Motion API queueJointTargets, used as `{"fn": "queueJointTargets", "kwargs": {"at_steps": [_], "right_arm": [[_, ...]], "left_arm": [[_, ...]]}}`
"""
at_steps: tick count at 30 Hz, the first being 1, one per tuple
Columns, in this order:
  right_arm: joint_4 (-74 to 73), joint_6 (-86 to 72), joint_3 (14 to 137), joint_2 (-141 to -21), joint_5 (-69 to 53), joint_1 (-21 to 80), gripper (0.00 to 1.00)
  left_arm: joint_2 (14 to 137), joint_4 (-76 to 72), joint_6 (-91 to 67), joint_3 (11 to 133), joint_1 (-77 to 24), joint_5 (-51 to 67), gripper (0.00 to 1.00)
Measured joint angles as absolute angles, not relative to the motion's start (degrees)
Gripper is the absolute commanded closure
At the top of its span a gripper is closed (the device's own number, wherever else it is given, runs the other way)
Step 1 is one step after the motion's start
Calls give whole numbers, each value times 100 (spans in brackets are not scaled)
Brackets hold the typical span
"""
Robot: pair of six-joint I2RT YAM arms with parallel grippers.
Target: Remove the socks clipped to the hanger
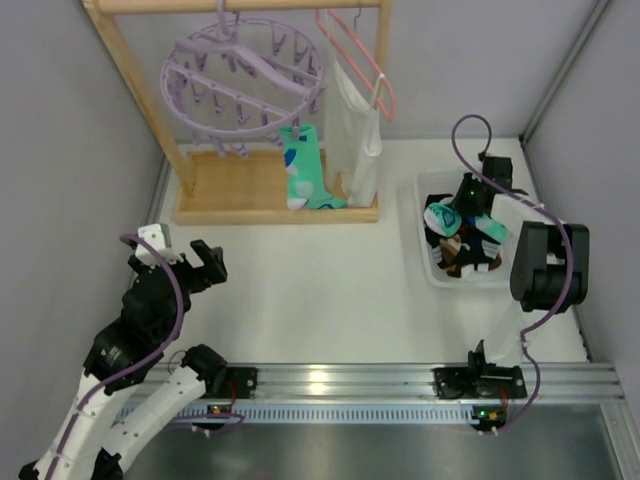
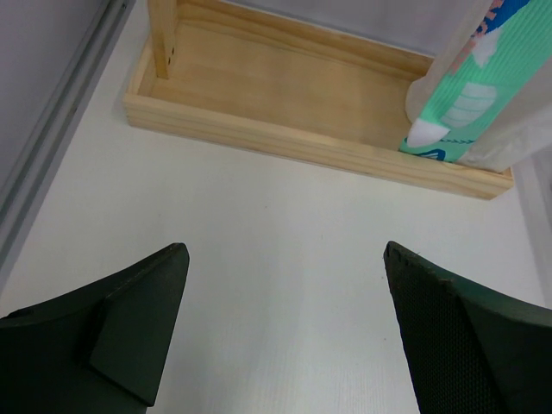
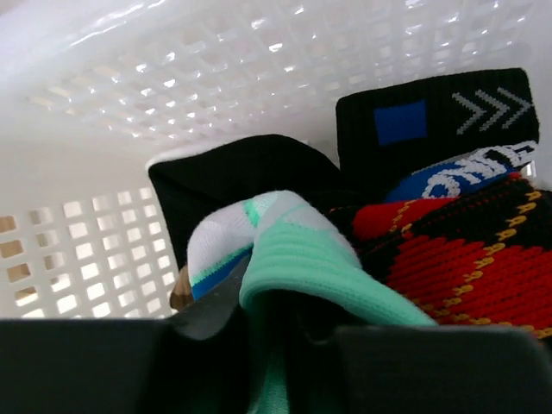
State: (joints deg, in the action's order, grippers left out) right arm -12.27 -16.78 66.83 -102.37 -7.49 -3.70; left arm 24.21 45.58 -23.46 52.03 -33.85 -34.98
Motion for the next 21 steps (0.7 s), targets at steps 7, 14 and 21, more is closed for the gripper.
{"fn": "queueJointTargets", "kwargs": {"at_steps": [7,14,21], "right_arm": [[-1162,-1872,6598,-9992,-1297,-484,41],[-1970,-1737,6997,-9214,-1133,-648,25],[-2141,-1625,7203,-8337,-1111,-670,25]], "left_arm": [[2364,4458,-2403,5183,-3385,-3492,2],[2368,4453,-2412,5168,-3385,-3498,2],[2279,4451,-2423,5146,-3385,-3590,2]]}}
